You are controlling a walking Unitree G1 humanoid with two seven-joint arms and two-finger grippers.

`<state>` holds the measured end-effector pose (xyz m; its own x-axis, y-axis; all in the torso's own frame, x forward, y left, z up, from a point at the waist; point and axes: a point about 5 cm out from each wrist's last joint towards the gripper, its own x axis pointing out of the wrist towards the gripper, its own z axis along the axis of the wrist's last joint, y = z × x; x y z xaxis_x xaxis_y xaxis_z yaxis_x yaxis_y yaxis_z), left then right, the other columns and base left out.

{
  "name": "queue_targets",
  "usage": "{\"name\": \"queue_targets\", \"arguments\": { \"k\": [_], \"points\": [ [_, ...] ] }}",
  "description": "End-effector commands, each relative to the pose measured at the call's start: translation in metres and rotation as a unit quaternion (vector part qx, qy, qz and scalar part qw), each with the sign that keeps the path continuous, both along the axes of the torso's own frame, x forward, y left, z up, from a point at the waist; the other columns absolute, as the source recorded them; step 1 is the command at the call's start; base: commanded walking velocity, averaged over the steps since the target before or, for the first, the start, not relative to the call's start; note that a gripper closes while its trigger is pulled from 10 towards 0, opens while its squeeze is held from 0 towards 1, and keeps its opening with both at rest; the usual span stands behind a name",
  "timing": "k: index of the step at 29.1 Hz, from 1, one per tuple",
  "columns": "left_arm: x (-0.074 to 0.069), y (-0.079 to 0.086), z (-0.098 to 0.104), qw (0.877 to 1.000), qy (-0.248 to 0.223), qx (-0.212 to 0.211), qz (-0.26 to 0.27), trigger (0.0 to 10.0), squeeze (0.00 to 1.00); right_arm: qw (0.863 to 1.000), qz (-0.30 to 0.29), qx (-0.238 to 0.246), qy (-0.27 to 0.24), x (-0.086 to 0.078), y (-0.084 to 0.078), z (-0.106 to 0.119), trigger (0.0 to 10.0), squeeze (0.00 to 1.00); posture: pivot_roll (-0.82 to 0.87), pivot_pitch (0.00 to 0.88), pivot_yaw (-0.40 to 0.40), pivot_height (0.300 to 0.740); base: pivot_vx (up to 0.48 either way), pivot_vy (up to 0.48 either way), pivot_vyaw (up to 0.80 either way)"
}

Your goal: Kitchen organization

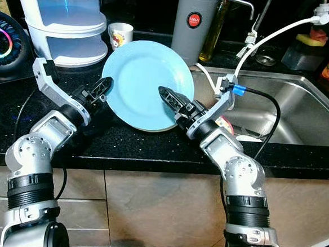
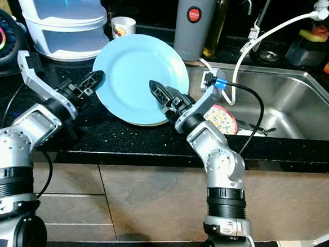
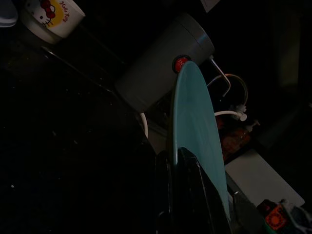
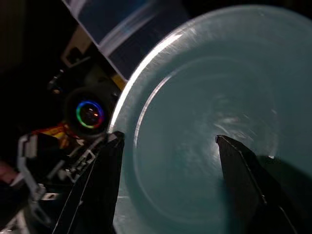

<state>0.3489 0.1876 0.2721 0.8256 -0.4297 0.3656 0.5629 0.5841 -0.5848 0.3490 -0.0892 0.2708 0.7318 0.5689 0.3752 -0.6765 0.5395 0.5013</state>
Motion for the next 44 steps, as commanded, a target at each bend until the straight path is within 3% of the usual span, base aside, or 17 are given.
{"name": "queue_targets", "arguments": {
  "k": [1,7,9,18,29,35,44],
  "points": [
    [-0.002,0.0,0.002,1.0,-0.01,-0.002,-0.007,0.0,0.0,1.0,0.002,0.003,-0.001,-0.002,-0.003,0.001,10.0,0.0,0.05,0.117,-0.02,0.74,0.0,0.0,0.0],
    [-0.002,0.003,0.002,1.0,-0.011,-0.001,0.001,0.0,0.0,0.999,-0.045,-0.004,0.009,0.005,-0.013,-0.001,10.0,0.0,0.06,0.119,-0.021,0.74,0.0,0.0,0.0],
    [-0.002,0.009,0.003,1.0,-0.012,-0.003,0.005,0.0,0.0,0.996,-0.085,-0.01,0.012,0.01,-0.025,-0.001,10.0,0.0,0.06,0.119,-0.021,0.74,0.0,0.0,0.0],
    [-0.005,0.007,0.004,1.0,-0.015,0.0,-0.005,0.0,0.0,0.99,-0.139,-0.018,0.03,0.017,-0.039,-0.007,10.0,0.0,0.06,0.119,-0.022,0.74,0.0,0.0,0.0],
    [-0.005,0.005,0.002,1.0,-0.013,0.004,-0.011,0.0,0.0,0.993,-0.109,0.014,0.03,0.015,-0.033,-0.002,10.0,0.0,0.06,0.119,-0.02,0.74,0.0,0.0,0.0],
    [-0.004,0.001,0.0,1.0,-0.009,0.001,-0.014,0.0,0.0,0.998,-0.038,0.047,0.021,0.007,-0.02,0.004,10.0,0.0,0.06,0.118,-0.022,0.74,0.0,0.0,0.0],
    [-0.003,-0.001,-0.001,1.0,-0.007,0.003,-0.016,0.0,0.0,0.999,0.0,0.048,0.012,0.0,-0.012,0.005,10.0,0.0,0.06,0.111,-0.021,0.74,0.0,0.0,0.0]
  ]
}}
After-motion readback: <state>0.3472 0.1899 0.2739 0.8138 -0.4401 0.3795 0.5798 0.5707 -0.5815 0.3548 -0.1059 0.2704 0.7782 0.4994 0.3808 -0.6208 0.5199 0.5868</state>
